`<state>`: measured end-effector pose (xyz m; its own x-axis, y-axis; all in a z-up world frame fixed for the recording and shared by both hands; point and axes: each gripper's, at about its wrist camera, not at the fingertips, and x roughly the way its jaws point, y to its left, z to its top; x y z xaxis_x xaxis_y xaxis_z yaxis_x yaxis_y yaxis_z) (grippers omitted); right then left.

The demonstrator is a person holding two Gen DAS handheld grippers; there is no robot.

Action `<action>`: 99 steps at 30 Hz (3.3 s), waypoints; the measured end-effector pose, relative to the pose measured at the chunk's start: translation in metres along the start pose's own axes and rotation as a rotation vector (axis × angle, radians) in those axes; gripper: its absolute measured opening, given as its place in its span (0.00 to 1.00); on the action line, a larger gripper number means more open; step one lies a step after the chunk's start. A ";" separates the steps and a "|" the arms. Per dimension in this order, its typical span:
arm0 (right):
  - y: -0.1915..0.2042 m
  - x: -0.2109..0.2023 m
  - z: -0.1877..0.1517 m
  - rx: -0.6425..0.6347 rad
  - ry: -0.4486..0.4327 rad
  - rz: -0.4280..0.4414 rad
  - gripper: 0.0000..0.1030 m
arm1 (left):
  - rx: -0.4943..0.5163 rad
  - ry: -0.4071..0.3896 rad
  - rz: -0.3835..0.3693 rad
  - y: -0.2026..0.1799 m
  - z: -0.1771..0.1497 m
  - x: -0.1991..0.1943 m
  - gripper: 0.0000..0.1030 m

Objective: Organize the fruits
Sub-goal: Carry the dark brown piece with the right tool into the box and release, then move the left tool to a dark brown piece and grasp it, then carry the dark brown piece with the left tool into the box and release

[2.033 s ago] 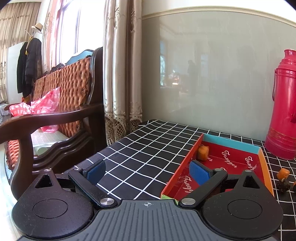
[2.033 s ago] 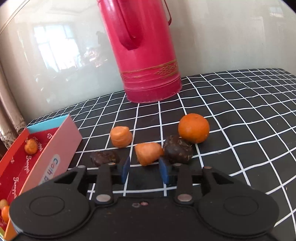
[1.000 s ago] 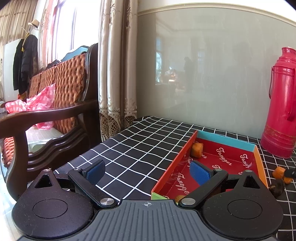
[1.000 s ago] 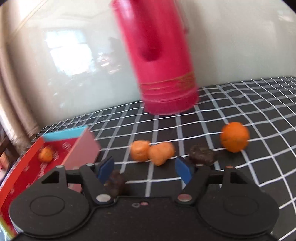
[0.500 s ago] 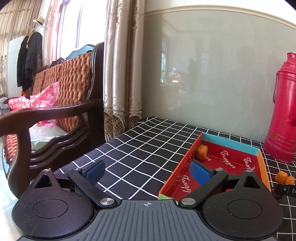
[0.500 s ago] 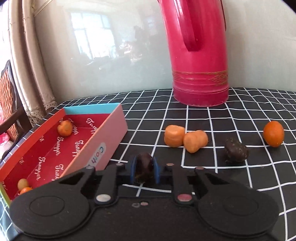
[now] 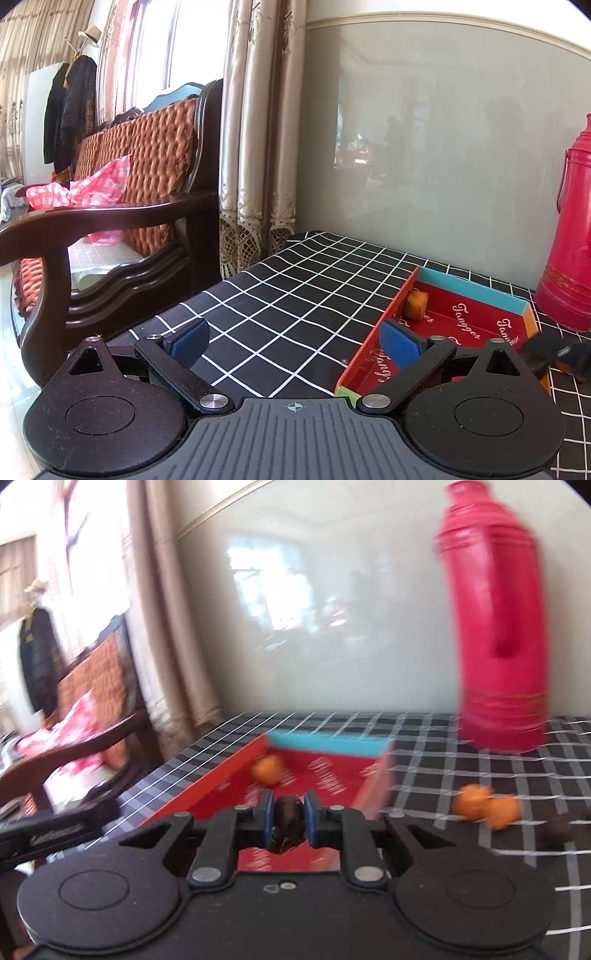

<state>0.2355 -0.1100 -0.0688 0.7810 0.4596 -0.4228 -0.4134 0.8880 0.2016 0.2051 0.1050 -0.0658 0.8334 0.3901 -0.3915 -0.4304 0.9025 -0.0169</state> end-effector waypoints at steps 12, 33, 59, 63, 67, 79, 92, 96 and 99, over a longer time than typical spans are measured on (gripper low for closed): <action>-0.021 -0.045 0.001 -0.005 -0.126 -0.213 0.77 | 0.022 -0.020 -0.023 -0.014 -0.001 -0.004 0.95; -0.164 -0.159 -0.031 0.099 -0.187 -1.231 0.94 | 0.374 0.018 -0.592 -0.243 -0.045 -0.057 0.95; -0.185 -0.189 -0.033 0.191 -0.245 -1.068 0.94 | 0.420 0.180 -0.713 -0.343 -0.079 -0.017 0.37; -0.184 -0.189 -0.032 0.214 -0.257 -1.040 0.94 | 0.399 0.157 -0.709 -0.329 -0.072 -0.026 0.37; -0.178 -0.184 -0.030 0.202 -0.259 -1.021 0.94 | 0.370 0.119 -0.680 -0.304 -0.056 -0.035 0.37; -0.153 -0.155 -0.026 0.124 -0.225 -0.984 0.94 | 0.266 0.062 -0.353 -0.188 -0.013 -0.009 0.37; -0.141 -0.118 -0.021 0.075 -0.168 -0.930 0.94 | 0.168 0.191 -0.176 -0.116 -0.014 0.044 0.50; -0.145 -0.111 -0.022 0.083 -0.147 -0.910 0.94 | 0.145 0.139 -0.144 -0.107 -0.009 0.036 0.88; -0.151 -0.107 -0.023 0.098 -0.128 -0.892 0.94 | 0.128 0.135 -0.159 -0.100 -0.006 0.031 0.89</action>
<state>0.2040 -0.2934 -0.0742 0.8406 -0.4069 -0.3575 0.4076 0.9099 -0.0772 0.2721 0.0254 -0.0820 0.8298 0.2210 -0.5125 -0.2425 0.9698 0.0255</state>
